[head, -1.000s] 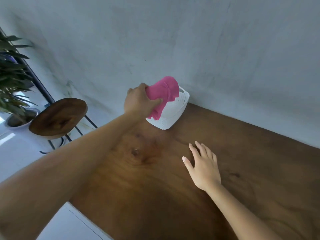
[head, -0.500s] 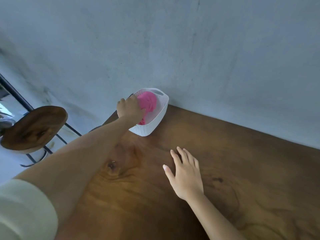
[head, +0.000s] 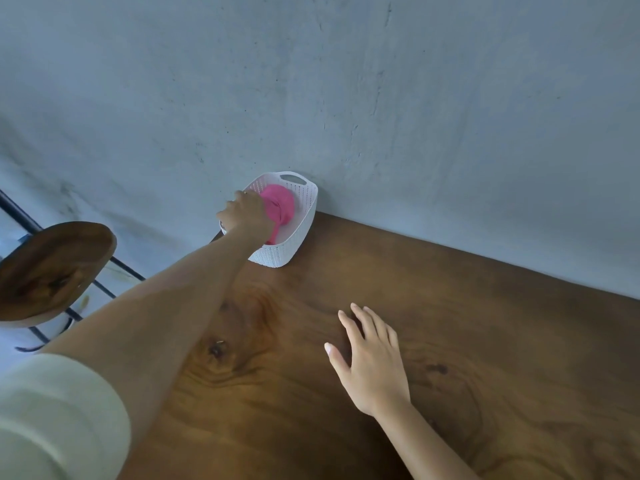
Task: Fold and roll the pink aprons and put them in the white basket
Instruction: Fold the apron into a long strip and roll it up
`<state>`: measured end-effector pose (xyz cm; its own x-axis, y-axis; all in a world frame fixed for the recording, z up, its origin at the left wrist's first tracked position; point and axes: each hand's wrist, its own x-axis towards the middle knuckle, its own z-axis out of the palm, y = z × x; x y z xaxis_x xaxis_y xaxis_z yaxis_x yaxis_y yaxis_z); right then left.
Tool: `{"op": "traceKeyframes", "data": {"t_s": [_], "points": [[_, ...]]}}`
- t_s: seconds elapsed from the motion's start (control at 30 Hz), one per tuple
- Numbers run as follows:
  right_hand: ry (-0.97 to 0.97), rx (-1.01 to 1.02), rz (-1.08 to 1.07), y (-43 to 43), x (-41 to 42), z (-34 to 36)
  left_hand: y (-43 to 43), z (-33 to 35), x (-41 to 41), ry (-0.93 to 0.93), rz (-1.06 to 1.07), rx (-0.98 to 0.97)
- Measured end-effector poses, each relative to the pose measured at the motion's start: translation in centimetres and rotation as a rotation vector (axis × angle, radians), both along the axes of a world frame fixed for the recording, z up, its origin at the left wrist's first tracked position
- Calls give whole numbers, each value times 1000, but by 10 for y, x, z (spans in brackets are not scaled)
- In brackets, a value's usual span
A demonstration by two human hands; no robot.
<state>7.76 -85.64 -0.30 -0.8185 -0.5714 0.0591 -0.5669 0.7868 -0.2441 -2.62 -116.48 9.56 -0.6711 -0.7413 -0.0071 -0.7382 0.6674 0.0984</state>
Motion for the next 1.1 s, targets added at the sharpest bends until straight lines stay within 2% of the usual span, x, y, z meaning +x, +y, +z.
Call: {"op": "traceKeyframes", "data": {"t_s": [0.13, 0.3, 0.43, 0.57, 0.73, 0.8, 0.9, 1.1], "points": [[0, 5, -10, 0, 0, 0, -4, -1, -2, -30, -90, -126], [3, 38, -25, -1, 2, 2, -13, 2, 8, 73, -153, 18], [5, 89, -39, -3, 5, 7, -21, 7, 29, 147, -286, 42], [-18, 137, -56, -9, 9, 12, -25, 12, 59, 310, -402, 138], [-28, 250, -107, -16, 18, 18, -18, 5, 104, 650, -673, 92], [-15, 265, -165, -19, 24, 20, -10, -2, 125, 714, -766, 125], [4, 255, -259, -22, 42, 22, 8, -19, 158, 700, -883, 223], [5, 221, -411, -6, 97, 23, 47, -64, 209, 507, -1044, 352]]}}
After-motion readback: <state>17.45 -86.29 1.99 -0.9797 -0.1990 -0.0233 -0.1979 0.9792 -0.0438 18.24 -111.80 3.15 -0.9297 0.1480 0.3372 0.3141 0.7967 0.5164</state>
